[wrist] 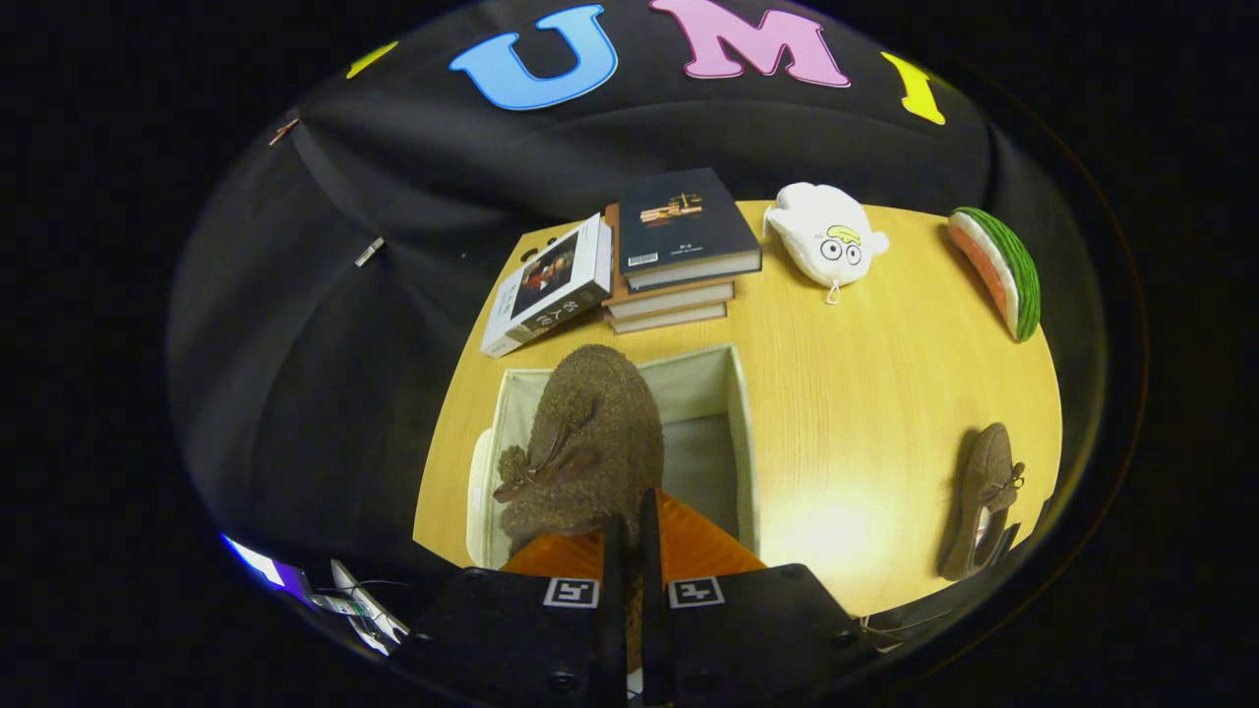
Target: Open the storage box then place both shoes into the box .Put the left shoe in first, then the right shoe, with the right side of both shoes facing outward in a uniform manner.
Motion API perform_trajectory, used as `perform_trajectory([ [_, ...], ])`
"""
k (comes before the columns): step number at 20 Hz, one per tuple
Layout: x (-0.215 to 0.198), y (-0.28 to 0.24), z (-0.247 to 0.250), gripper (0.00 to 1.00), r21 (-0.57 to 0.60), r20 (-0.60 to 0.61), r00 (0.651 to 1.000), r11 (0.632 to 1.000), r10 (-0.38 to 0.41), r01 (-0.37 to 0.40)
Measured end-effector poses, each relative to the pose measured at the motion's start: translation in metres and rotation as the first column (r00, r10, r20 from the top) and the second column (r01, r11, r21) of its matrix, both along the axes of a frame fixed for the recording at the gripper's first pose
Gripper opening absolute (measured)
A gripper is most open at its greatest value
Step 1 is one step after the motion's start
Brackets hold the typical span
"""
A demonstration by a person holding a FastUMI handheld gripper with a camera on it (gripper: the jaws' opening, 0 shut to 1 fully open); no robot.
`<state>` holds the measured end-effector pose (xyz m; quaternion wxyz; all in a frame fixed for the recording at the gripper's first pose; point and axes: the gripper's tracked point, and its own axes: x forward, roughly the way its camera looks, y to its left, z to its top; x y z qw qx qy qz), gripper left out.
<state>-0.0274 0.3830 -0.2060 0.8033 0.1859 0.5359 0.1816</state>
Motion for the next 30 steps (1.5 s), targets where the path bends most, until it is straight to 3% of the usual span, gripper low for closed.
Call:
perform_trajectory([
  [7,-0.010,0.038,-0.026,0.11,-0.037,-0.040,0.998,0.998,0.044,-0.045],
  [12,-0.021,0.060,-0.028,0.14,0.020,-0.079,0.994,0.997,0.078,-0.077],
  [14,-0.033,0.078,-0.018,0.33,0.124,-0.106,0.988,0.987,0.115,-0.102],
  [17,-0.035,0.079,-0.009,0.92,0.153,-0.060,0.986,0.977,0.158,-0.148],
  [19,-0.035,0.073,-0.004,0.99,0.166,-0.036,0.986,0.974,0.161,-0.153],
  [23,-0.037,0.056,0.012,0.99,0.186,0.023,0.983,0.965,0.181,-0.182],
  [30,-0.022,-0.024,0.058,0.99,0.138,0.250,0.951,0.965,0.184,-0.223],
])
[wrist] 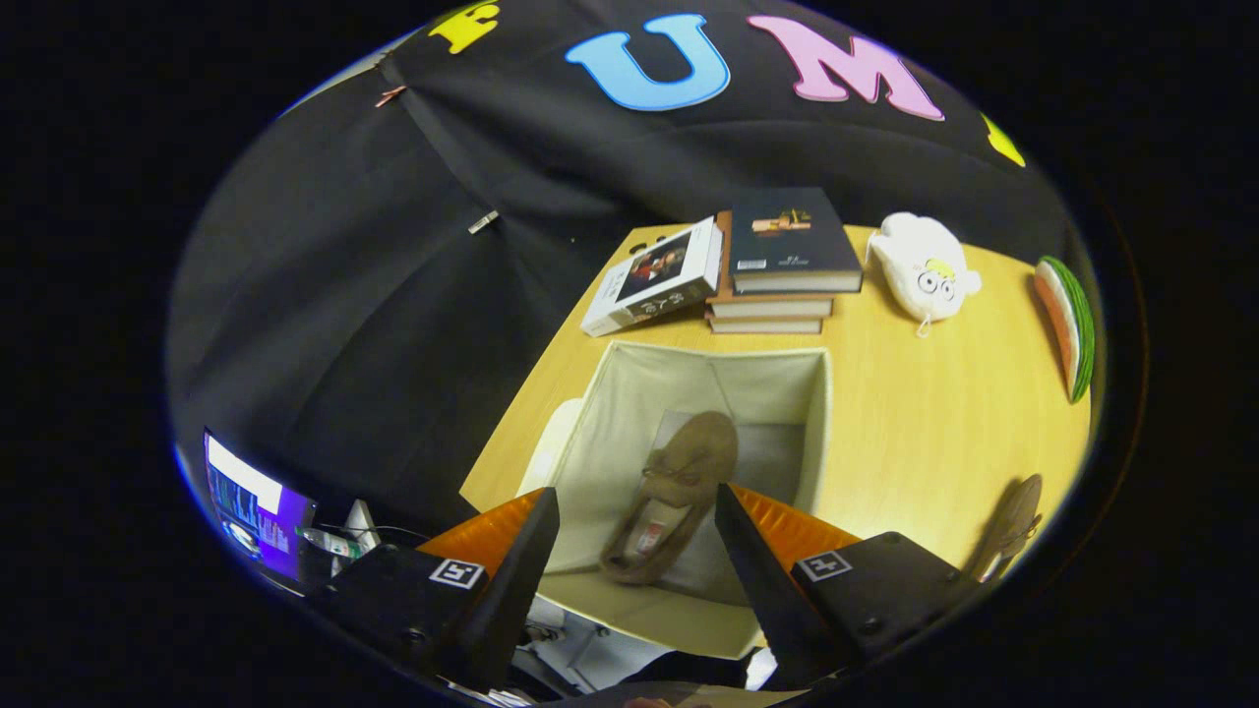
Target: Open the storage box then place both shoes into the box .Put the left shoe in first, then the right shoe, with the right side of both shoes facing outward in a uniform manner.
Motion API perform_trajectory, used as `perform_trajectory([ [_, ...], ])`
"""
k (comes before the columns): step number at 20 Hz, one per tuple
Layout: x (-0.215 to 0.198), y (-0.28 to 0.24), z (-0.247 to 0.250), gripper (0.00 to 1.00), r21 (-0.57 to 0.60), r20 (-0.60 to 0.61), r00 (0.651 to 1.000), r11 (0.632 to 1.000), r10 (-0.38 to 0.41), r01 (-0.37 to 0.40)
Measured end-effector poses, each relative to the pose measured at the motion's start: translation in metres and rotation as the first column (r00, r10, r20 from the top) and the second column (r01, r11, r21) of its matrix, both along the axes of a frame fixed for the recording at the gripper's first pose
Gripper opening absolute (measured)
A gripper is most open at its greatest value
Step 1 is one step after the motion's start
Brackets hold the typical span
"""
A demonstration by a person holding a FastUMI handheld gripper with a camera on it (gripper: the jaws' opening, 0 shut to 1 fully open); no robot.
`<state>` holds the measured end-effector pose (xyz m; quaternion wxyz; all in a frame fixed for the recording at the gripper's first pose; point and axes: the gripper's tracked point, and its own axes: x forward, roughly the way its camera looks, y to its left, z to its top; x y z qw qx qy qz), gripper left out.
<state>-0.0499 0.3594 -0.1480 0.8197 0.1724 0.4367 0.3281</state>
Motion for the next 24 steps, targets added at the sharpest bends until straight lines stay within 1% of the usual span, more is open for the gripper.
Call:
perform_trajectory([
  [3,0.011,-0.046,0.020,0.99,0.006,0.091,0.994,0.999,-0.053,0.053],
  [6,0.024,-0.102,0.031,0.99,0.031,0.155,0.978,0.990,-0.140,0.137],
  [9,0.042,-0.174,0.018,0.99,-0.032,0.213,0.951,0.971,-0.226,0.238],
  [12,0.047,-0.256,-0.022,0.99,-0.149,0.260,0.918,0.927,-0.300,0.345],
  [15,0.042,-0.315,-0.078,0.98,-0.263,0.240,0.906,0.875,-0.349,0.407],
  [17,0.031,-0.345,-0.111,0.98,-0.318,0.207,0.905,0.849,-0.371,0.421],
  [19,0.013,-0.368,-0.144,0.98,-0.373,0.163,0.909,0.829,-0.383,0.416],
  [22,-0.019,-0.384,-0.185,0.96,-0.422,0.095,0.922,0.824,-0.375,0.379],
  [24,-0.030,-0.384,-0.209,0.93,-0.451,0.062,0.930,0.821,-0.363,0.350],
])
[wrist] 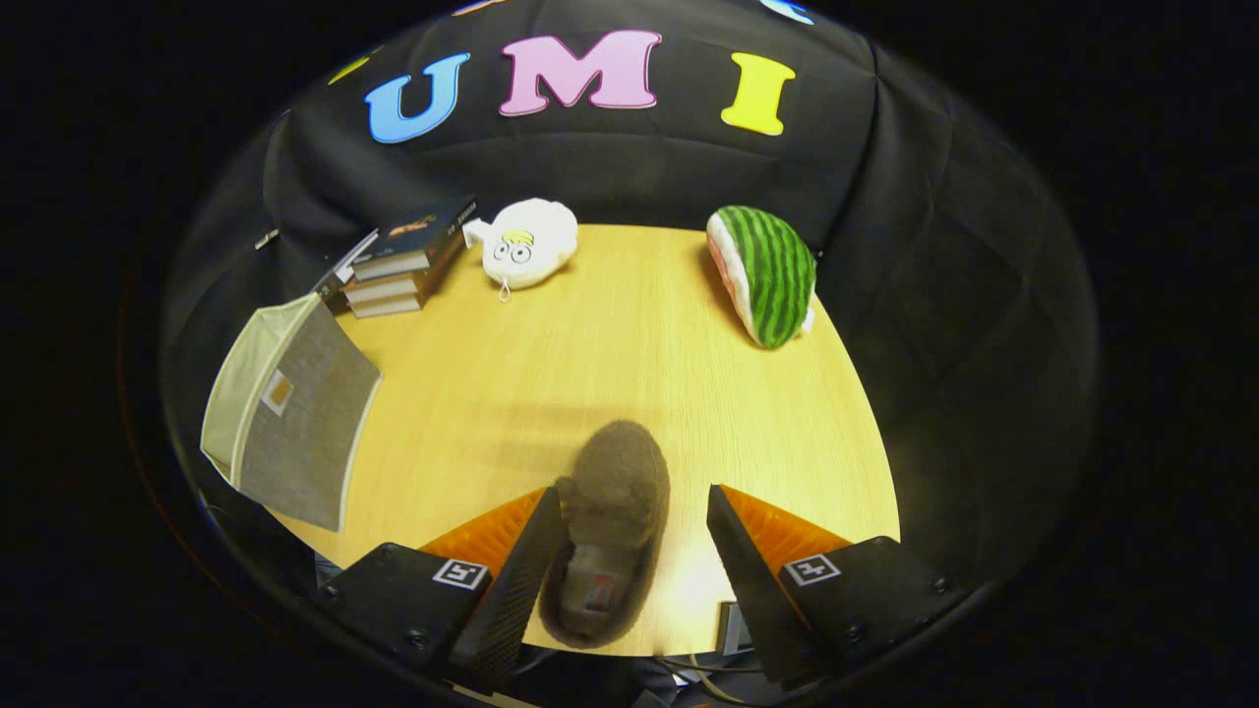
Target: Open the storage box then place both shoes into the box .Put the left shoe in first, then the right shoe, with the right side of both shoes facing outward in a uniform manner.
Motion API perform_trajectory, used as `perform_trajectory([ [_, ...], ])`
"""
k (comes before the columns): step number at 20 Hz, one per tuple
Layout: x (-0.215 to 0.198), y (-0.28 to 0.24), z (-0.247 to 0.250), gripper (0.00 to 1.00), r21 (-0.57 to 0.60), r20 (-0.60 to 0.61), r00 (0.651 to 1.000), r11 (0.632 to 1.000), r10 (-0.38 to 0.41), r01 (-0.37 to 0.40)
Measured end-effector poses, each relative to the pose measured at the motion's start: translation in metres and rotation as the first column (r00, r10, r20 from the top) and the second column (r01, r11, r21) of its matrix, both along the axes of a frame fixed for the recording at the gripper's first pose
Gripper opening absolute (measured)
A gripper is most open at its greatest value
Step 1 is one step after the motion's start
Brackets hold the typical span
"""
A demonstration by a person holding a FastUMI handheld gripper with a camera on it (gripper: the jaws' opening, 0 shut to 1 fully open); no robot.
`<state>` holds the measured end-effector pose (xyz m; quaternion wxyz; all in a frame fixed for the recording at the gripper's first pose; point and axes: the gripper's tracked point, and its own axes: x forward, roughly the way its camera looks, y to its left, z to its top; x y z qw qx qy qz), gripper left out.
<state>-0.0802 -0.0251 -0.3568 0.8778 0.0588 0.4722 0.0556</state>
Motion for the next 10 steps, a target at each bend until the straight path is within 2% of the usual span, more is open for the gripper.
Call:
perform_trajectory([
  [2,-0.011,-0.002,-0.024,0.88,-0.021,-0.042,0.999,1.000,0.008,-0.009],
  [4,-0.020,-0.001,-0.041,0.78,-0.010,-0.077,0.997,1.000,0.015,-0.016],
  [10,-0.018,0.007,-0.060,0.75,0.018,-0.105,0.994,0.999,0.031,-0.030],
])
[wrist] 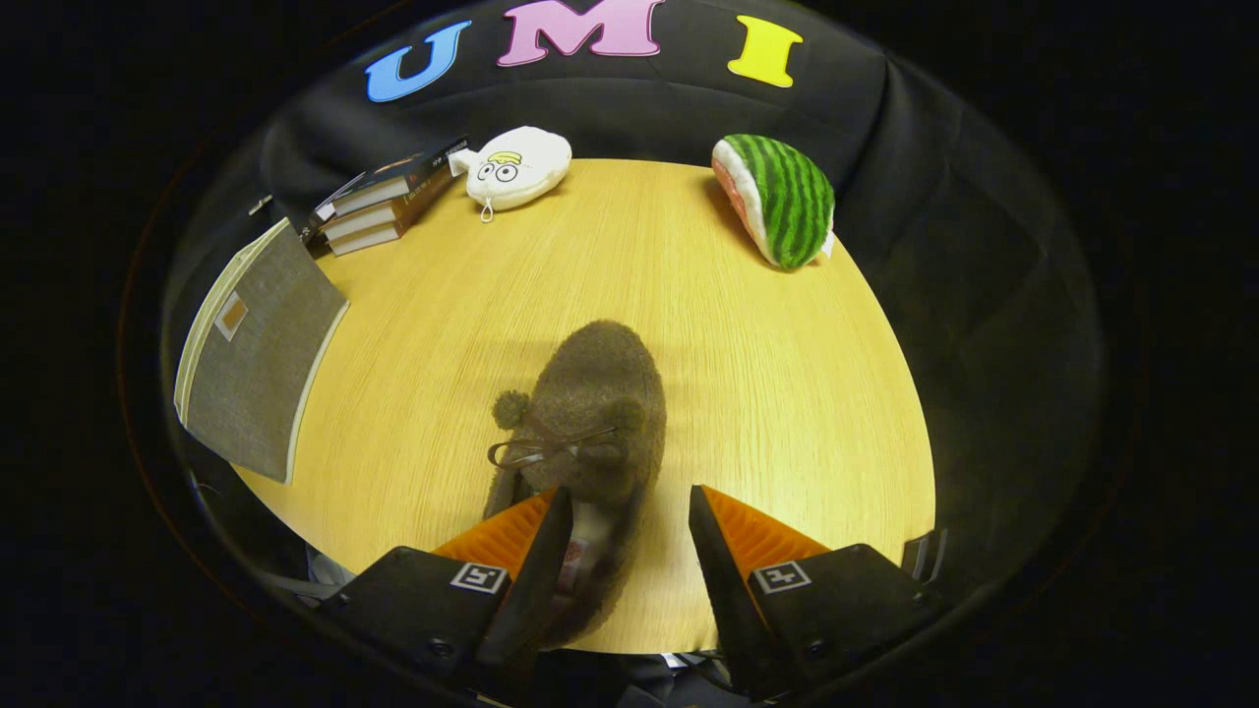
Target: Open the storage box then place both shoes into the box .Put the left shoe in first, then the right shoe, with the right side of both shoes facing outward in a uniform manner.
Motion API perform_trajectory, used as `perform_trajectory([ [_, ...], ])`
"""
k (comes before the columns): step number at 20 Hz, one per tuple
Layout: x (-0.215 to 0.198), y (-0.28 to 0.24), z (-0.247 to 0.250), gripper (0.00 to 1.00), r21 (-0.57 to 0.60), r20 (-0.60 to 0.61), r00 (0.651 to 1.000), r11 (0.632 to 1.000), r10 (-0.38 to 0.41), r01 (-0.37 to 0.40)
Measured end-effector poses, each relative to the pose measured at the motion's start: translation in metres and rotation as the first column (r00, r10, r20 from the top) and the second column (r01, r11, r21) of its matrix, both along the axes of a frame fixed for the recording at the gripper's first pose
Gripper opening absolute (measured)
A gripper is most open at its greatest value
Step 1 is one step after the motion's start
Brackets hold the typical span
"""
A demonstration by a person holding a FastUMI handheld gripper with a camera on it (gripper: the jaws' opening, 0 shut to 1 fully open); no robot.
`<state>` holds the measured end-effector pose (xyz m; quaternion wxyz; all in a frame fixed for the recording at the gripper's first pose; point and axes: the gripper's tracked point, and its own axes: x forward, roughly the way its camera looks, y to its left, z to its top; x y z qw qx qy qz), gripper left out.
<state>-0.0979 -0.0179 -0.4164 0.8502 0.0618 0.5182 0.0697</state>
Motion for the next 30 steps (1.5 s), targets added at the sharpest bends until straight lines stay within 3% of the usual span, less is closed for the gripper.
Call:
perform_trajectory([
  [5,-0.015,-0.007,0.005,0.75,0.008,-0.006,1.000,1.000,0.022,-0.022],
  [12,0.027,0.006,-0.025,0.71,-0.007,0.002,1.000,1.000,-0.024,0.024],
  [17,0.029,-0.004,-0.026,0.09,-0.062,0.000,0.993,0.991,-0.119,0.119],
  [23,0.031,0.012,0.036,0.09,-0.033,0.038,0.987,0.987,-0.153,0.154],
  [30,0.067,0.098,0.145,0.09,0.058,0.085,0.989,0.991,-0.122,0.117],
])
